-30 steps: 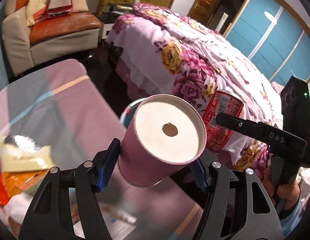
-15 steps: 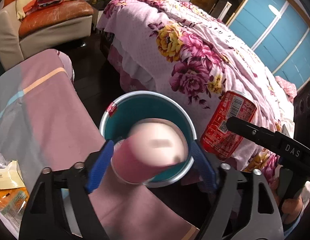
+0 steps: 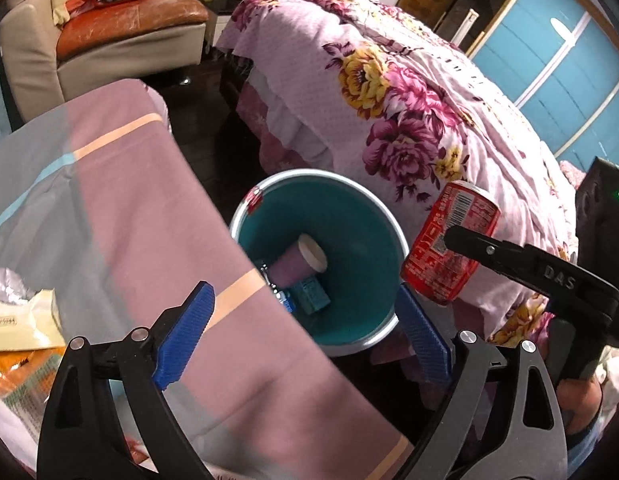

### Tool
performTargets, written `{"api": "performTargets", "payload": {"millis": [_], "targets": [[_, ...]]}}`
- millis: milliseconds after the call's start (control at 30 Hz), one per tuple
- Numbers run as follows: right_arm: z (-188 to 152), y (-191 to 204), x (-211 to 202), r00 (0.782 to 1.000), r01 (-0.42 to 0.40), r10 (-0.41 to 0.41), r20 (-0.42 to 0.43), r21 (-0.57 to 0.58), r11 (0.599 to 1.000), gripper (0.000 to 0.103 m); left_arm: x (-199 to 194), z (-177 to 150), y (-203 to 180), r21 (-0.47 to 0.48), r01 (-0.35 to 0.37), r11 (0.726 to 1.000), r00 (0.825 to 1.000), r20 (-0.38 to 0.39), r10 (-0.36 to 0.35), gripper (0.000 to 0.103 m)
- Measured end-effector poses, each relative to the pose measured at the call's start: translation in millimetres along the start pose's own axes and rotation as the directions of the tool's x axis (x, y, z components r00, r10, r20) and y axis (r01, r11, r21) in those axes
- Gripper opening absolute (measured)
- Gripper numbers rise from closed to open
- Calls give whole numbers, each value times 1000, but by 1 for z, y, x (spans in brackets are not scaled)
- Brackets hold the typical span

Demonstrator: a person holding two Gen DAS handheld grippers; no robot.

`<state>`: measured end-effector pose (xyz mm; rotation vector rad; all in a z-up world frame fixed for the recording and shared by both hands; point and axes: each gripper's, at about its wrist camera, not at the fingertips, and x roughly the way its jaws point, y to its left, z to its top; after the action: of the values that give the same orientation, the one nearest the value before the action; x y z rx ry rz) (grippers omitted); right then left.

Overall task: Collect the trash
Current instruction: 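Carry the pink cup and cola can over the bin and open both grippers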

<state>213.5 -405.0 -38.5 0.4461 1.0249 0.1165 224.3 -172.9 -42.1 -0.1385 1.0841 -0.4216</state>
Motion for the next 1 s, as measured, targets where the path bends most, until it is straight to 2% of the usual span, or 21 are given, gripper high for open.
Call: {"api": "performTargets", "payload": {"millis": [467,533,567,600,867,1000], "targets": [[-8,16,15,998,31,-33,-55,-32,999,46,-21,-12,17,-39,16,999,1000,18,-15,92],[-9,19,15,998,33,-35,-59,-37,999,51,-24,-13,19,-43,15,999,1000,20,-15,92],[-10,20,15,998,33,-35,-60,-38,999,61,-25,-14,21,-45,16,999,1000,21,-15,92],[-10,21,14,998,36,-38,-58,-38,999,67,-26,-15,21,-47,16,999,1000,22,-15,92],[-19,31,6,997,40,-43,-71,-38,998,76,-46,-28,27,-44,8,999,999,43,-7,92],[-29,39,1,996,37,-40,-86,-38,999,77,-64,-38,34,-47,-6,999,998,64,9,92]]}}
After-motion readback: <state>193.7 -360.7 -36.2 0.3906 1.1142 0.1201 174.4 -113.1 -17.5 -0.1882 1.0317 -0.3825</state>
